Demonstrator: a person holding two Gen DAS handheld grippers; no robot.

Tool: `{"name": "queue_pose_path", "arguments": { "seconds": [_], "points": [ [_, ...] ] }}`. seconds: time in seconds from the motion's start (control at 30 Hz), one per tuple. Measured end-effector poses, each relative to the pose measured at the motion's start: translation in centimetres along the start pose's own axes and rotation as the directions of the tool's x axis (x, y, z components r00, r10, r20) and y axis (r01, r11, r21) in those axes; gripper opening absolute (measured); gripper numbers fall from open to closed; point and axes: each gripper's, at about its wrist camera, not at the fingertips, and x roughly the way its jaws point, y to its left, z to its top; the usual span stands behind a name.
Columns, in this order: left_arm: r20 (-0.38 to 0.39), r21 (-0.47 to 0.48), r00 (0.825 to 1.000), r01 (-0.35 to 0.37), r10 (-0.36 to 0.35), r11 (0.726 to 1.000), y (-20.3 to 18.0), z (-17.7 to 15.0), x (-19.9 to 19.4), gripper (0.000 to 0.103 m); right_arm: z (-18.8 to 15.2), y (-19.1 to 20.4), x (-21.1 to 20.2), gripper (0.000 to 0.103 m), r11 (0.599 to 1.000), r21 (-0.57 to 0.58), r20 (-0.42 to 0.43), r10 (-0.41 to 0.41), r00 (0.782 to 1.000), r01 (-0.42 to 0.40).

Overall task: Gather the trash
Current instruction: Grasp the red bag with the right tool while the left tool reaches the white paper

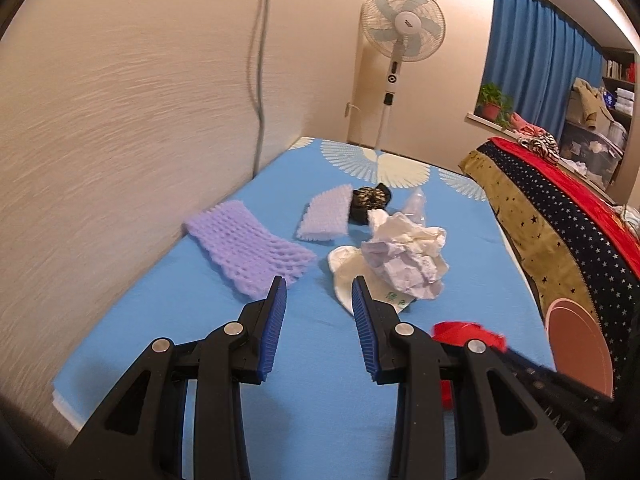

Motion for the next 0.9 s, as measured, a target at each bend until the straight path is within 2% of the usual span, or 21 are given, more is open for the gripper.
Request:
{"name": "queue_pose_path", "arguments": {
  "seconds": [0.13, 0.23, 0.33, 0.37, 0.4, 0.47, 0.7, 0.8, 0.83, 0.87, 0.9],
  "points": [
    [0.002, 0.026, 0.999, 0.053, -0.053, 0.998, -1.4, 0.6, 0.8, 0.034, 0.8, -2.0, -1.2, 0.022, 0.996, 0.044, 0.052, -0.081, 0.995, 0.079],
    [-0.001, 0.046, 0.996, 0.090, -0.090, 0.995, -2.4, 0.9, 1.9, 0.034, 1.3, -4.1, -1.4, 0.022, 0.990, 0.099, 0.059, -0.109, 0.992, 0.103],
    [-0.010, 0.040, 0.993, 0.118, -0.118, 0.992, -2.8, 1.2, 3.0, 0.035, 1.4, -5.2, -1.5, 0.022, 0.986, 0.130, 0.057, -0.109, 0.992, 0.101],
    [-0.017, 0.033, 0.992, 0.128, -0.128, 0.991, -2.9, 1.3, 3.4, 0.038, 1.4, -5.3, -1.4, 0.022, 0.986, 0.129, 0.057, -0.110, 0.992, 0.102],
    [-0.022, 0.028, 0.991, 0.132, -0.131, 0.991, -3.0, 1.5, 3.8, 0.046, 1.5, -5.3, -1.4, 0.022, 0.987, 0.123, 0.057, -0.111, 0.992, 0.104],
    [-0.033, 0.009, 0.988, 0.148, -0.148, 0.989, -3.1, 1.9, 4.7, 0.053, 1.6, -5.2, -1.4, 0.022, 0.988, 0.117, 0.055, -0.106, 0.993, 0.099],
    [-0.099, -0.062, 0.983, 0.149, -0.155, 0.987, -2.6, 2.3, 8.0, 0.054, 1.9, -5.1, -1.5, 0.022, 0.991, 0.094, 0.051, -0.104, 0.993, 0.099],
    [-0.139, -0.080, 0.973, 0.175, -0.185, 0.981, -2.6, 2.3, 9.3, 0.051, 2.1, -4.9, -1.6, 0.022, 0.992, 0.073, 0.045, -0.106, 0.993, 0.103],
    [-0.140, -0.088, 0.970, 0.186, -0.197, 0.979, -2.7, 2.3, 9.4, 0.046, 2.1, -4.9, -1.8, 0.022, 0.992, 0.070, 0.051, -0.111, 0.993, 0.107],
    [-0.142, -0.085, 0.967, 0.200, -0.211, 0.976, -3.0, 2.2, 9.4, 0.034, 2.1, -4.9, -1.9, 0.022, 0.991, 0.075, 0.056, -0.113, 0.992, 0.108],
    [-0.144, -0.071, 0.967, 0.201, -0.209, 0.977, -3.3, 2.1, 9.4, 0.031, 2.2, -5.0, -2.1, 0.022, 0.991, 0.084, 0.060, -0.113, 0.992, 0.108]
  ]
}}
